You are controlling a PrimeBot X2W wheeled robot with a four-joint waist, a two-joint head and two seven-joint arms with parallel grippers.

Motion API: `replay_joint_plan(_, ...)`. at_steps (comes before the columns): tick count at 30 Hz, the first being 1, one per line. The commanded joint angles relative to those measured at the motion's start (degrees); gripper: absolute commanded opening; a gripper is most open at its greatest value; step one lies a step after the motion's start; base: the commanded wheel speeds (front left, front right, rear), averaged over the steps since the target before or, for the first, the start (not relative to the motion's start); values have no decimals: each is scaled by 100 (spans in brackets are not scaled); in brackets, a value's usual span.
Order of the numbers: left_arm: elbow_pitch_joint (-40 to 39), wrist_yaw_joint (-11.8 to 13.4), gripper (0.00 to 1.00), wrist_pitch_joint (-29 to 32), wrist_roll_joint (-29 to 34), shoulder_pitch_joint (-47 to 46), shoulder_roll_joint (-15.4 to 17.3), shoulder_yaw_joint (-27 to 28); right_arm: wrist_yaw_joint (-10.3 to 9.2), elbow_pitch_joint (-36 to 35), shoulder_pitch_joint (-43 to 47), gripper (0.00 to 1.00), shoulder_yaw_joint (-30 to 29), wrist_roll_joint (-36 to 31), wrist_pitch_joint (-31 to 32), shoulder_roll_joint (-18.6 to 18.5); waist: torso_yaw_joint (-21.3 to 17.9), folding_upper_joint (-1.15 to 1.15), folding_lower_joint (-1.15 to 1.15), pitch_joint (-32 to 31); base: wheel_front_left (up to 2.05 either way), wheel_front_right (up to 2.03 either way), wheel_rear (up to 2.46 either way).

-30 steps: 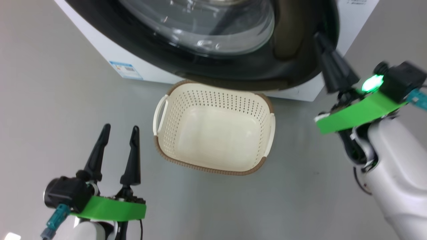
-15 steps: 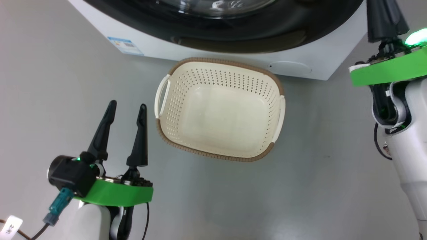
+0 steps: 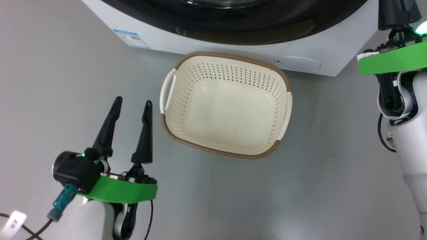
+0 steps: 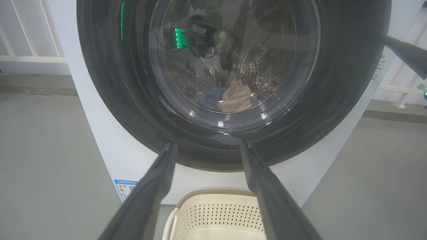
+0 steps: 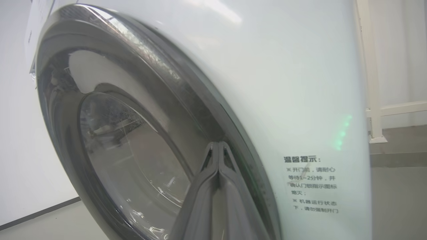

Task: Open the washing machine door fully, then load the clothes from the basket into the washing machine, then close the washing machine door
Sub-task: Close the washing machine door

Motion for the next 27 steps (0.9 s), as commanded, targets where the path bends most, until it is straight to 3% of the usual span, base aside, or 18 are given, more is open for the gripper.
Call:
replay_joint_plan(1, -86, 4, 100, -36, -42, -62, 113, 191, -42, -99, -47, 0, 112, -69, 61, 99, -22, 0, -1, -63, 0, 0, 0)
replay_joint_plan(14, 178, 4, 100, -36, 105, 201, 124, 440, -42, -136, 709, 0, 436, -4, 61, 256, -355, 0, -1, -687, 0, 0, 0)
replay_joint_plan(27, 358, 4, 100, -36, 84, 660, 469, 685, -42, -206, 1868, 0, 393, -64, 61, 346, -817, 0, -1, -1469, 0, 0, 0)
